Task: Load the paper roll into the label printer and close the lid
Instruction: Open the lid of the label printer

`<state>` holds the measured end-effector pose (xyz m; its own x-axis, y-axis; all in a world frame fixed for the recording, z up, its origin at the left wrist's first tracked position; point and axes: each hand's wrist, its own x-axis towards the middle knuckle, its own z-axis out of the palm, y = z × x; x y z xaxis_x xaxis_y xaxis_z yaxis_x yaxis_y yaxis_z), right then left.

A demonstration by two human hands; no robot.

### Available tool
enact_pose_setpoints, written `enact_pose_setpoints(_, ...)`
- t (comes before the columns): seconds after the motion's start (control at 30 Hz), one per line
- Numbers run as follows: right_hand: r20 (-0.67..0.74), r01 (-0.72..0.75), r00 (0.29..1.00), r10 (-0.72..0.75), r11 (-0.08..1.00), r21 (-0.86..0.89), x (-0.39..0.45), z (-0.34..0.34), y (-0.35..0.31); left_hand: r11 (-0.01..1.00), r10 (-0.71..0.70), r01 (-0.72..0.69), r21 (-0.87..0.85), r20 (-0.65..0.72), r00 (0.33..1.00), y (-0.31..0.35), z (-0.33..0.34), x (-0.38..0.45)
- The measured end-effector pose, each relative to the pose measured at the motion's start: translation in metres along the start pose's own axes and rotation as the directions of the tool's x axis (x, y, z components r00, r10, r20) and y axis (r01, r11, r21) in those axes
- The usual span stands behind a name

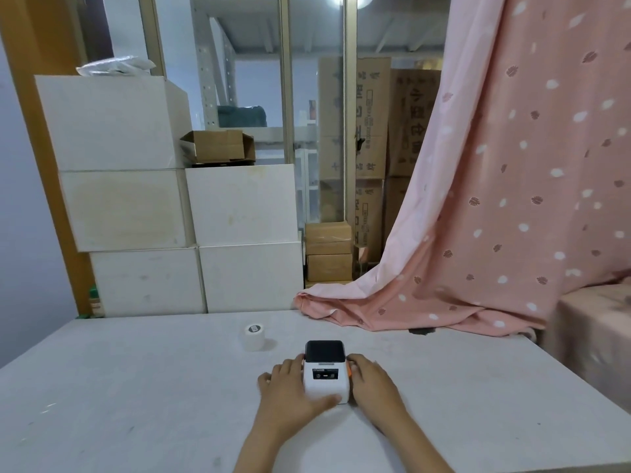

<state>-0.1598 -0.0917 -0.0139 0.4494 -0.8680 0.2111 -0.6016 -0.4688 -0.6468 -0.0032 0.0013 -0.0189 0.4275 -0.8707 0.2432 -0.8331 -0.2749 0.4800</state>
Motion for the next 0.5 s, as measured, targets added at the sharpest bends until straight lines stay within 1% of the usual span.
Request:
enact_pose_setpoints(0.07,0.029,0.005,1.0,-0.005,1.0,-0.005,-0.004,-0.001,-0.002,1.0,0.015,-0.015,-0.019,-0.013,1.0,0.002,-0.001,-0.002)
enact_pose_setpoints(0.2,0.046,0.008,0.999,-0.013,0.994,0.109,-0.01,-0.006,-0.007,0.994,0.021,-0.021,-0.106,0.0,1.0,0.009,-0.008,-0.006)
enact_pose_setpoints(0.27,0.061,0.01,0.998,-0.018,0.991,0.131,-0.011,-0.008,-0.009,0.992,0.032,-0.032,-0.121,-0.008,0.999,0.011,-0.011,-0.007)
enact_pose_setpoints(0.33,0.103,0.011,0.994,-0.024,0.992,0.127,-0.013,-0.009,-0.011,0.99,0.029,-0.03,-0.137,-0.01,1.0,0.013,-0.012,-0.007)
enact_pose_setpoints(0.4,0.131,-0.005,0.991,-0.012,0.992,0.128,-0.014,-0.01,-0.011,0.984,-0.001,0.0,-0.179,-0.006,1.0,0.011,-0.01,-0.005)
enact_pose_setpoints(0.5,0.158,-0.014,0.987,-0.002,0.995,0.101,-0.012,-0.007,-0.007,0.968,-0.036,0.022,-0.251,-0.051,0.998,0.005,-0.006,-0.005)
